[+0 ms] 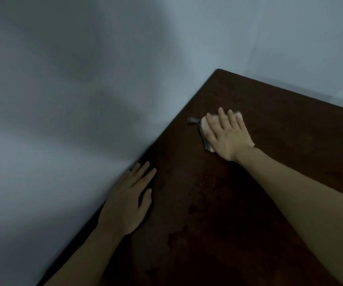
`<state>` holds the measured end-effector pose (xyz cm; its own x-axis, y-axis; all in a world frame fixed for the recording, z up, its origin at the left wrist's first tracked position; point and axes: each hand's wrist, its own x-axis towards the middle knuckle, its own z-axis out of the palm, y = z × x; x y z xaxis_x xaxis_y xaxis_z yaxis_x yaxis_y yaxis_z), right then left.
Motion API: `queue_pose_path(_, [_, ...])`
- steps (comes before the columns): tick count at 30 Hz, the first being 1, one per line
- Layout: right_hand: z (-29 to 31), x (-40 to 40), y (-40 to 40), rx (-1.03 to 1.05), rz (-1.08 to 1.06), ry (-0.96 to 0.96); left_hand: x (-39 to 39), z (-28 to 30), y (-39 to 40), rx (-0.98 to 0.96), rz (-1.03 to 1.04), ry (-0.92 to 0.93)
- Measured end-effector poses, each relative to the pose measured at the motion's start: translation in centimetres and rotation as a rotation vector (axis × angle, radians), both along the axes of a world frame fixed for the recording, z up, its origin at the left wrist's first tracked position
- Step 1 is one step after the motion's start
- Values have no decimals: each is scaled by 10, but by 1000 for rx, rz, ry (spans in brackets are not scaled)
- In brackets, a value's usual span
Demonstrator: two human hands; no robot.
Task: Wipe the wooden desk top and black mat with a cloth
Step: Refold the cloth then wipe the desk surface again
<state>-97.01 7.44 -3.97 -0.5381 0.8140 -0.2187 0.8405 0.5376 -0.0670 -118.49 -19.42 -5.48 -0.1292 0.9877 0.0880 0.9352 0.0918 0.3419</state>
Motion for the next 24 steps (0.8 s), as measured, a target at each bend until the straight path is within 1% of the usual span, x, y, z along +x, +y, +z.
queue_pose_path(3, [1, -41, -6, -2, -22, -1, 0, -1, 1, 15, -12, -6])
queue_pose_path(6, [4, -64, -48, 16, 123, 28, 0, 1, 1, 7, -11, -15])
queue_pose_path(10, [10, -34, -99, 22, 342, 40, 2, 4, 1, -14, -9, -9])
queue_pose_path(12, [12, -7, -95, 3, 364, 36, 2, 6, 2, -18, -3, -3])
queue_pose_path(13, [11, 6, -84, 17, 333, 16, 2, 6, 2, -17, -1, -3])
queue_pose_path(15, [8, 29, -49, 65, 193, -22, 2, 6, 2, -19, -5, -4])
queue_pose_path(17, [7, 41, -12, 52, 23, -33, 2, 5, 2, -18, -12, 10])
queue_pose_path(19, [5, 37, 10, 16, -91, -17, 2, 4, 3, -21, -16, 24])
queue_pose_path(22, [4, 5, 5, 3, -150, -10, 2, 3, 2, -13, -11, 43])
queue_pose_path(24, [3, -20, -15, 11, -98, 8, 2, 3, 2, -15, -8, 43])
